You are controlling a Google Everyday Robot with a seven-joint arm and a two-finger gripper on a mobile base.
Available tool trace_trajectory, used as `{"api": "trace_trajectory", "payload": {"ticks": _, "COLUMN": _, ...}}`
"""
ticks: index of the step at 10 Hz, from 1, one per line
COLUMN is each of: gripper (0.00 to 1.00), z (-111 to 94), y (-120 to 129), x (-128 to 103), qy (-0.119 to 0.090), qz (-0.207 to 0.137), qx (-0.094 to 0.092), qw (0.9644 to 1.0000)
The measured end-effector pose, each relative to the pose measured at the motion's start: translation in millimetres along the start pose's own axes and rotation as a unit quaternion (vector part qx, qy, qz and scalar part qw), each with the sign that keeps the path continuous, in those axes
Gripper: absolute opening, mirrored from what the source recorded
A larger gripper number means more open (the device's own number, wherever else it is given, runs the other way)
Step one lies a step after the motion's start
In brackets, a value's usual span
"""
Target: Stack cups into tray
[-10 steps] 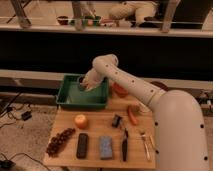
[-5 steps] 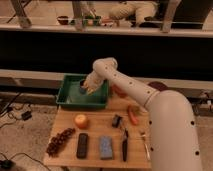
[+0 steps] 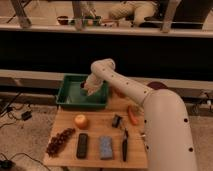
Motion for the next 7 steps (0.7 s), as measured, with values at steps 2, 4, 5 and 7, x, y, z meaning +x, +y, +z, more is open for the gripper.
{"api": "trace_trajectory", "payload": {"ticks": 2, "gripper": 0.12, "z": 7, "y": 5, "x": 4, "qy": 0.014, "qz": -0.007, "qx": -0.016, "qw": 0.9998}}
{"api": "trace_trajectory", "payload": {"ticks": 4, "gripper": 0.12, "z": 14, "y": 11, "x": 10, "qy": 0.021, "qz": -0.008, "qx": -0.029, "qw": 0.9993}}
{"api": "trace_trajectory", "payload": {"ticks": 5, "gripper": 0.12, "z": 18, "y": 15, "x": 14, "qy": 0.023, "qz": -0.008, "qx": -0.034, "qw": 0.9991}}
{"api": "trace_trajectory", "payload": {"ticks": 7, "gripper": 0.12, "z": 22, "y": 19, "x": 22, "qy": 0.028, "qz": -0.005, "qx": -0.038, "qw": 0.9989}}
